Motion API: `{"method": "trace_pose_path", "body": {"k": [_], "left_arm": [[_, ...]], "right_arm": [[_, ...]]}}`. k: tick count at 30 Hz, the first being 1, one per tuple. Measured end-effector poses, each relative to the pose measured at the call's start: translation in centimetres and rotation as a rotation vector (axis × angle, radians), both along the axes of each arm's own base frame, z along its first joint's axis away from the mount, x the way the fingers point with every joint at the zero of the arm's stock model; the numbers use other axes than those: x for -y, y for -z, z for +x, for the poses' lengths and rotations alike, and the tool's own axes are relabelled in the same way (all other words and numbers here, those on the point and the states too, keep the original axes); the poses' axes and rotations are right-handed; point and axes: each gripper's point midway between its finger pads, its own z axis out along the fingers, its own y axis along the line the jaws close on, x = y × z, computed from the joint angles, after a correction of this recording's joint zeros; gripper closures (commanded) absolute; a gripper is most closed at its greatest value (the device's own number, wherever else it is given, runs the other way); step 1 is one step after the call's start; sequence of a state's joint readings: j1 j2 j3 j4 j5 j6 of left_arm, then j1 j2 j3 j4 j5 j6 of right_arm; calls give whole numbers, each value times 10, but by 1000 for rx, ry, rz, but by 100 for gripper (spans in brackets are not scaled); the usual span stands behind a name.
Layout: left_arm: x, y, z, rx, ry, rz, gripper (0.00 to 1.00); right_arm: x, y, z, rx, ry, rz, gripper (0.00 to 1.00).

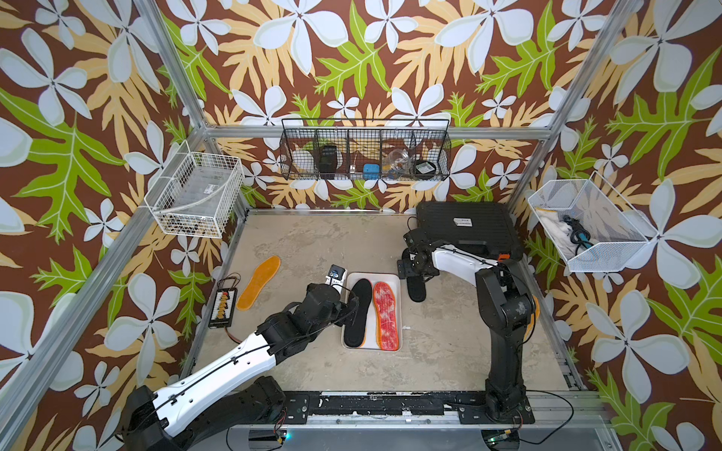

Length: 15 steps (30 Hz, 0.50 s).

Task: Put the insoles into the storage box
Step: Pick up the insole from the center of the board.

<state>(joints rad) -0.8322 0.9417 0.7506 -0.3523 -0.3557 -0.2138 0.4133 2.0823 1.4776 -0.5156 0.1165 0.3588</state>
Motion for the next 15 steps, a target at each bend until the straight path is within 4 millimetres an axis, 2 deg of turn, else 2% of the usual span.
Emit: {"method": "trace_pose_path", "body": {"k": [4,11,15], "left_arm": [[1,-1,0,1,6,-3,0],[2,-1,0,1,9,-7,0],[2,-1,0,1,8,-6,0]], "right_arm": [[-1,6,7,9,10,-3,6],[-8,6,17,47,21,18,29],[-8,5,18,52,23,20,35]]}}
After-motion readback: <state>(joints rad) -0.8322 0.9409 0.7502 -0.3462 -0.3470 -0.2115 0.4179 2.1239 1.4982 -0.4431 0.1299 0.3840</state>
